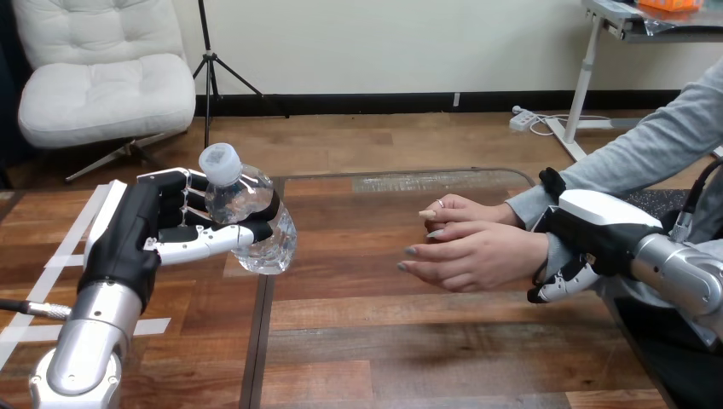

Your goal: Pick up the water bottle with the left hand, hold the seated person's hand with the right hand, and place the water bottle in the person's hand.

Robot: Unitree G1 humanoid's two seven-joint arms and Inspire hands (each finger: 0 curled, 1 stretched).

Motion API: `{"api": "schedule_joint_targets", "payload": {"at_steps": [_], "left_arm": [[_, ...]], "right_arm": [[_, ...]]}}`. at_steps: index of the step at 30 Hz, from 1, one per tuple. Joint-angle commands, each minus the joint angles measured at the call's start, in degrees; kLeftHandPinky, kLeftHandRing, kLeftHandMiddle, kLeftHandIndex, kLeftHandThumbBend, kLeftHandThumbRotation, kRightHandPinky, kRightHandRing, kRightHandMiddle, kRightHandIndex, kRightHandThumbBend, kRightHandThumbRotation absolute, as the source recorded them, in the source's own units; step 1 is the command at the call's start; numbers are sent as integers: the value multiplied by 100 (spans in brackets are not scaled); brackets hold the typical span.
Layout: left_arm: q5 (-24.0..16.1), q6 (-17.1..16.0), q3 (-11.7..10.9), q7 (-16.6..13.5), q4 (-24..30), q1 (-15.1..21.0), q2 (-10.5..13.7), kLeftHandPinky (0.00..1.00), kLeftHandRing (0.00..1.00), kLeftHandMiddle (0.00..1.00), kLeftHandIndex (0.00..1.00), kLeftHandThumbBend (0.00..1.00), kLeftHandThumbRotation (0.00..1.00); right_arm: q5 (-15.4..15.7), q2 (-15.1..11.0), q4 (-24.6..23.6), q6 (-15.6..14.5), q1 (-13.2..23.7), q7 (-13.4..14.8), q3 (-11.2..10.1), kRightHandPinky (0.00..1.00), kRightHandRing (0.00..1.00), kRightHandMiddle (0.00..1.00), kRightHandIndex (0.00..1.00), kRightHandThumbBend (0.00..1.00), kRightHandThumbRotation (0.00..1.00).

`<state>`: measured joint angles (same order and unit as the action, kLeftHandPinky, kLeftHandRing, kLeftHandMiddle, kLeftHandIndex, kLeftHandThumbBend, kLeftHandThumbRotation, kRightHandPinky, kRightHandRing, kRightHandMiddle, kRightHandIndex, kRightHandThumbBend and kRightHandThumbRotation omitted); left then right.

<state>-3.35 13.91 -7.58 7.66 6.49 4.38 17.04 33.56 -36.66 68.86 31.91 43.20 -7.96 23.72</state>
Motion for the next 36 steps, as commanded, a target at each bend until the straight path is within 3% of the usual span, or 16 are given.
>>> {"api": "schedule_joint_targets", "payload": {"at_steps": [1,36], "left_arm": [[33,-189,12,-18,288,264,6,30,36,41,42,69,0],[13,-237,13,3,225,296,38,31,37,41,43,68,0]], "right_arm": [[-276,52,-391,108,276,-25,-255,12,17,23,24,56,0],[-208,188,-562,136,313,-41,-261,14,19,24,26,55,0]]}}
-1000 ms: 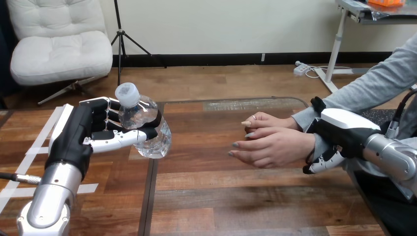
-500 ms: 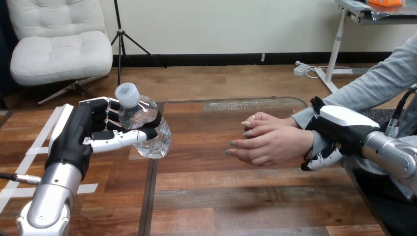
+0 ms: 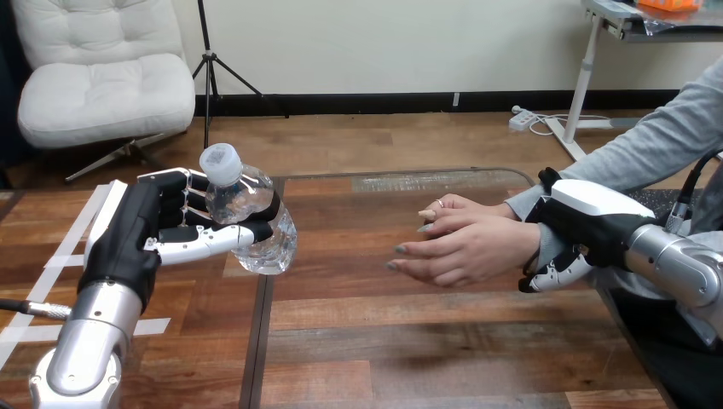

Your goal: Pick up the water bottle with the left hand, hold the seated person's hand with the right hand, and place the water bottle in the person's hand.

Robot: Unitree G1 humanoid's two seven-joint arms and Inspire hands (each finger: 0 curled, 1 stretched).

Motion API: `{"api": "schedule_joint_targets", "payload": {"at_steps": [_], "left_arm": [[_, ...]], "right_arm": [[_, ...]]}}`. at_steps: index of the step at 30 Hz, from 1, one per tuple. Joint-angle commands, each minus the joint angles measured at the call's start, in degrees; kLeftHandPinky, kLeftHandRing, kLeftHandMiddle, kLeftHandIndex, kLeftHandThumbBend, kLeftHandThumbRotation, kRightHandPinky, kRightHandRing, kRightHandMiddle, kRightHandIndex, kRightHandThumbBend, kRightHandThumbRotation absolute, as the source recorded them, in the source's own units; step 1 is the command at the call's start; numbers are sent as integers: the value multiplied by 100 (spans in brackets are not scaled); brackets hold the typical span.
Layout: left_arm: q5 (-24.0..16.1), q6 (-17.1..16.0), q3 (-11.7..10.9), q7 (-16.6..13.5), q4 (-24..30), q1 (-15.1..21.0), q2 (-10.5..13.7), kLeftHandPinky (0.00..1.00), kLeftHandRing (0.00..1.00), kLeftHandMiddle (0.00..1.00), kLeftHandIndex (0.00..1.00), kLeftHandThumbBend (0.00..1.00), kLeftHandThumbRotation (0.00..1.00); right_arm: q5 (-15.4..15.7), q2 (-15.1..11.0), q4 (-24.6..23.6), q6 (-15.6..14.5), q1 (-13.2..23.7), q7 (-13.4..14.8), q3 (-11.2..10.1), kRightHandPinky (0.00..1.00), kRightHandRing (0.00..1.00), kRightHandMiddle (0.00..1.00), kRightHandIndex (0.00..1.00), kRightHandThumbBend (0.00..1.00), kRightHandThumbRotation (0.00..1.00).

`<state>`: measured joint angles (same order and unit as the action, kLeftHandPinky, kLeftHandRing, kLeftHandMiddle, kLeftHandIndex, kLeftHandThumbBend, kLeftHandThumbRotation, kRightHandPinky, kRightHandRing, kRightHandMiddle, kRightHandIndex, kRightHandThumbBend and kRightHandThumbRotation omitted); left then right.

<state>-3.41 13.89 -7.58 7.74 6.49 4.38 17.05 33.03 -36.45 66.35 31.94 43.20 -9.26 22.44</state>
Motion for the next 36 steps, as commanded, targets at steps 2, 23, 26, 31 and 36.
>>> {"api": "schedule_joint_targets", "payload": {"at_steps": [2,23,26,31,36], "left_arm": [[21,-250,14,6,213,299,45,31,37,41,43,68,0],[100,-111,34,45,254,369,-14,29,36,41,42,67,0],[102,-128,42,44,238,380,-25,29,36,41,42,67,0],[104,-106,60,37,235,396,-50,30,36,41,42,67,0],[70,-126,94,31,235,400,-55,30,36,41,42,67,0]], "right_arm": [[-152,177,-312,131,317,88,-129,14,19,24,26,55,0],[-175,338,-304,79,415,8,-121,13,17,23,24,55,0],[-186,355,-294,110,425,8,-127,12,17,22,23,55,0],[-195,389,-282,117,451,-10,-129,12,16,21,23,55,0],[-212,420,-281,114,466,-36,-137,11,15,20,22,54,0]]}}
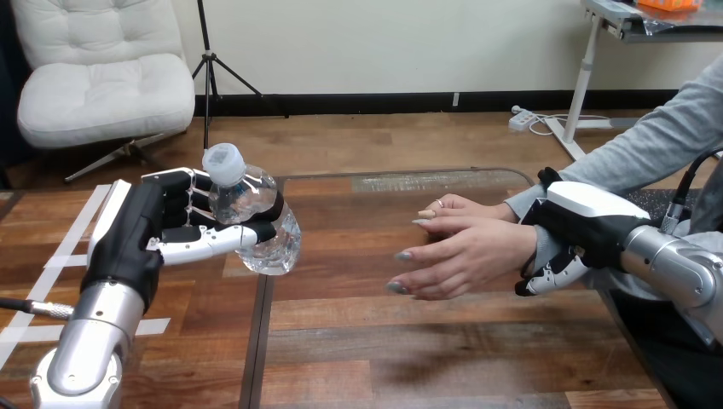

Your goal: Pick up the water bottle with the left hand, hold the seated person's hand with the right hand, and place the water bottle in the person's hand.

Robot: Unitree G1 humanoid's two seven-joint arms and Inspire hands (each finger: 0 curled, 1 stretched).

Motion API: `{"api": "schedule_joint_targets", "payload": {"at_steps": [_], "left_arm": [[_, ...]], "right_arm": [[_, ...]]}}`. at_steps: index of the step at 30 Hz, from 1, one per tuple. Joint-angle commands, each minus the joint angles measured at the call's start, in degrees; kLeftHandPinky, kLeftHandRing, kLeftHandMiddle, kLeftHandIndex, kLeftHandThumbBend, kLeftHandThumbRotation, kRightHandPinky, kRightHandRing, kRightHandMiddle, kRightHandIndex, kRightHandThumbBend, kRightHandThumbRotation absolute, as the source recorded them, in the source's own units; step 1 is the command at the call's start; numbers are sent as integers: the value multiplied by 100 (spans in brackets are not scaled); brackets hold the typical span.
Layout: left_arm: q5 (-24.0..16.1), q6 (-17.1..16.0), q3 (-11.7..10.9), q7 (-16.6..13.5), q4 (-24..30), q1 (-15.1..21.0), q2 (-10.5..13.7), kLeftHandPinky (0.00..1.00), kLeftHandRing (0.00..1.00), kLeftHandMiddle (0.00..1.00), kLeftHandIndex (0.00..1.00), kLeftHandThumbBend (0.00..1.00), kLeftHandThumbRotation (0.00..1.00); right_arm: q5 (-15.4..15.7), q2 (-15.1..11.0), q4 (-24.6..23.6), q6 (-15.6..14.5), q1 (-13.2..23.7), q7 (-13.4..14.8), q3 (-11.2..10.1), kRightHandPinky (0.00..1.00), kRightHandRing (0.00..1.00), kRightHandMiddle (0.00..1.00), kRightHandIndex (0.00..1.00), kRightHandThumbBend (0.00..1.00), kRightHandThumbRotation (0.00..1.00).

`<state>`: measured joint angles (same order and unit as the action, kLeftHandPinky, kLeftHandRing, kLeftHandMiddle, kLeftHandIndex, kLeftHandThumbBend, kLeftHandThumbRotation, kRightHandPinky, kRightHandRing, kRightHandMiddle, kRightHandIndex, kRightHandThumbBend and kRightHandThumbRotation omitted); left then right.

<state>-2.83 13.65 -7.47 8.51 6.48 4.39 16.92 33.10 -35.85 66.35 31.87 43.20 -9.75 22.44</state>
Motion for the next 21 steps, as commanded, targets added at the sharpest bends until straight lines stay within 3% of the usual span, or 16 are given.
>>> {"api": "schedule_joint_targets", "payload": {"at_steps": [1,21], "left_arm": [[10,-100,86,-47,235,399,-45,29,36,41,42,67,0],[28,7,149,-64,241,430,-75,29,36,40,43,67,0]], "right_arm": [[-218,363,-283,113,468,8,-136,11,15,20,22,54,0],[-234,430,-292,128,490,5,-150,10,15,20,21,54,0]]}}
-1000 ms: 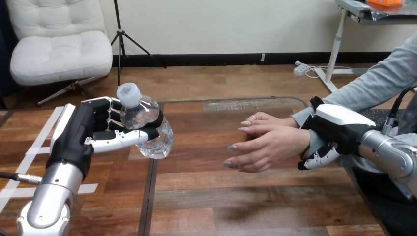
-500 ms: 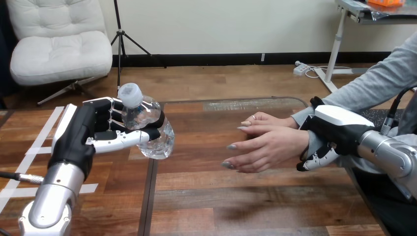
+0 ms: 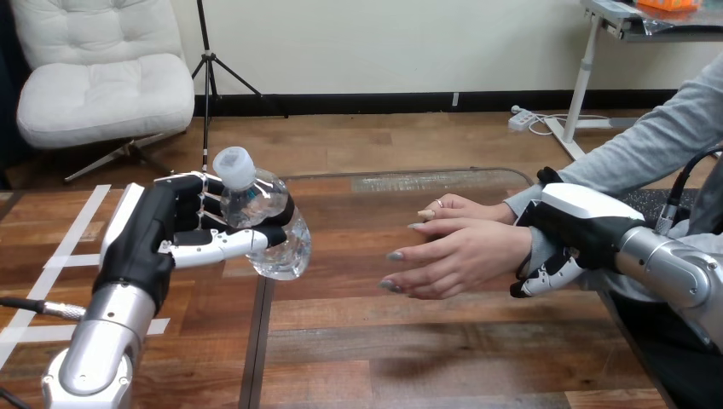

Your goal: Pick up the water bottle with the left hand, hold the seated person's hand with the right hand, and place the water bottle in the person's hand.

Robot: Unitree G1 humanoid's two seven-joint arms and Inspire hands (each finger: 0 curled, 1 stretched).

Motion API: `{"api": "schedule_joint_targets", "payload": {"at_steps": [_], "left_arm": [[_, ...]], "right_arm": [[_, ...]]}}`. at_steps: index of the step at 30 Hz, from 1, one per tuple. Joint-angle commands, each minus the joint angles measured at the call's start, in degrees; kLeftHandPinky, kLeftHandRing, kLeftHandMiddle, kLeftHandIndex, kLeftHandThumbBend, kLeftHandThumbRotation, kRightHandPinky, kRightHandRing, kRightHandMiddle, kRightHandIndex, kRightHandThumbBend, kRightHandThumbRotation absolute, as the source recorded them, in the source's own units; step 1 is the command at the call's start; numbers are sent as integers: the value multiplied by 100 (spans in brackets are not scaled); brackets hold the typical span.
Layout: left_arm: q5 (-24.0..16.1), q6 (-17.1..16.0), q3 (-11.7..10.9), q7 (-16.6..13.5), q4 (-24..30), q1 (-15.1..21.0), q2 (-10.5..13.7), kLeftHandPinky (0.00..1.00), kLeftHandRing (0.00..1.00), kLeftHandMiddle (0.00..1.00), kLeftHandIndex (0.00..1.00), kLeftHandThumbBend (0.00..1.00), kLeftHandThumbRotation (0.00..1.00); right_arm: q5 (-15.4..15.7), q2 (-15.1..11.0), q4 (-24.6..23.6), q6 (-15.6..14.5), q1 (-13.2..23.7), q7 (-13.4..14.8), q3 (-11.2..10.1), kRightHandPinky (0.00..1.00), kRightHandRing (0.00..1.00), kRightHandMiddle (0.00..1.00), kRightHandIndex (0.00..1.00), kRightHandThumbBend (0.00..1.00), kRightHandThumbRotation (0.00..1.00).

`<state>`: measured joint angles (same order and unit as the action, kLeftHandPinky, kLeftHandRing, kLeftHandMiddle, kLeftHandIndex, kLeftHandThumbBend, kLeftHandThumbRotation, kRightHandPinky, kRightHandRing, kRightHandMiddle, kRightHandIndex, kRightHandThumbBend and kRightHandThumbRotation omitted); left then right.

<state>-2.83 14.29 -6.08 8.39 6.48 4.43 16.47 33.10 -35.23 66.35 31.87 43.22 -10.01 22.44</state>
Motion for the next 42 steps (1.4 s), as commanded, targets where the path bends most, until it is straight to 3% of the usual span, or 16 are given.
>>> {"api": "schedule_joint_targets", "payload": {"at_steps": [1,19,42], "left_arm": [[30,-65,13,-49,236,427,-27,29,35,40,43,67,0],[-209,-125,225,-65,198,471,25,30,37,41,43,67,0],[-190,-30,452,5,93,655,-170,31,38,41,42,69,0]], "right_arm": [[-230,367,-299,123,489,30,-148,10,15,20,21,54,0],[-206,389,-356,203,498,81,-139,11,15,21,22,54,0],[-193,401,-439,193,519,43,-140,11,15,20,22,53,0]]}}
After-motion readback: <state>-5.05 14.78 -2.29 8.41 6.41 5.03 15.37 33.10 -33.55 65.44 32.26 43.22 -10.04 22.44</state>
